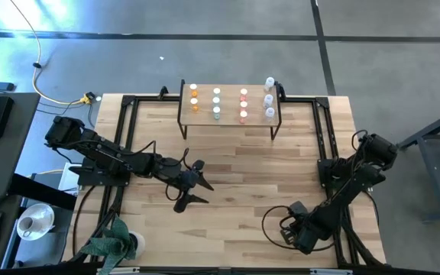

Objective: Pick and place medicine bottles onto shelf by color
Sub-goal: Put the orange pill bottle on the shelf

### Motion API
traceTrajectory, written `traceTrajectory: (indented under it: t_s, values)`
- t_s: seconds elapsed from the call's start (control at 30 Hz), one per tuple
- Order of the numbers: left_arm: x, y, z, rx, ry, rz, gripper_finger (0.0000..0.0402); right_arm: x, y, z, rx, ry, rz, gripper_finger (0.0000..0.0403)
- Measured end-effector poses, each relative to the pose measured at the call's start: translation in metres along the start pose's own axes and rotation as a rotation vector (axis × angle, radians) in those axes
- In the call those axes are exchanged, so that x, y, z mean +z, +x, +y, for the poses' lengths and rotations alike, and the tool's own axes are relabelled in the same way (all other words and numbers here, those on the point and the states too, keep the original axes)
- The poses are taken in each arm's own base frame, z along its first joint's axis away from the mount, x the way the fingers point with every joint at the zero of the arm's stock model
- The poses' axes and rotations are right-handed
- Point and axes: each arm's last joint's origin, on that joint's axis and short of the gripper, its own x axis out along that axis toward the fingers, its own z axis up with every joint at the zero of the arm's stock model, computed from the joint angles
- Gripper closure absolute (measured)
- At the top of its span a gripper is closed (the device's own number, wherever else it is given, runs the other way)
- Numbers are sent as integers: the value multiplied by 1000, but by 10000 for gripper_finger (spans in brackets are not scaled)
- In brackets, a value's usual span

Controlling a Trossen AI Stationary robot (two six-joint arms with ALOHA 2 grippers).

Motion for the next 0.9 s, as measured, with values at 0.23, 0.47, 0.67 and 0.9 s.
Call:
traceTrajectory:
  t_s: [0.23,0.47,0.67,0.9]
  values:
    - [0,0,0,-1,-53,0,183,19,1,13,69,-171,-74,327]
    - [0,0,0,-4,-52,0,183,49,-1,39,231,-383,-200,327]
    - [0,0,0,-4,-54,0,183,79,-6,62,368,-593,-313,327]
    - [0,0,0,-5,-100,1,183,113,-15,80,440,-878,-528,327]
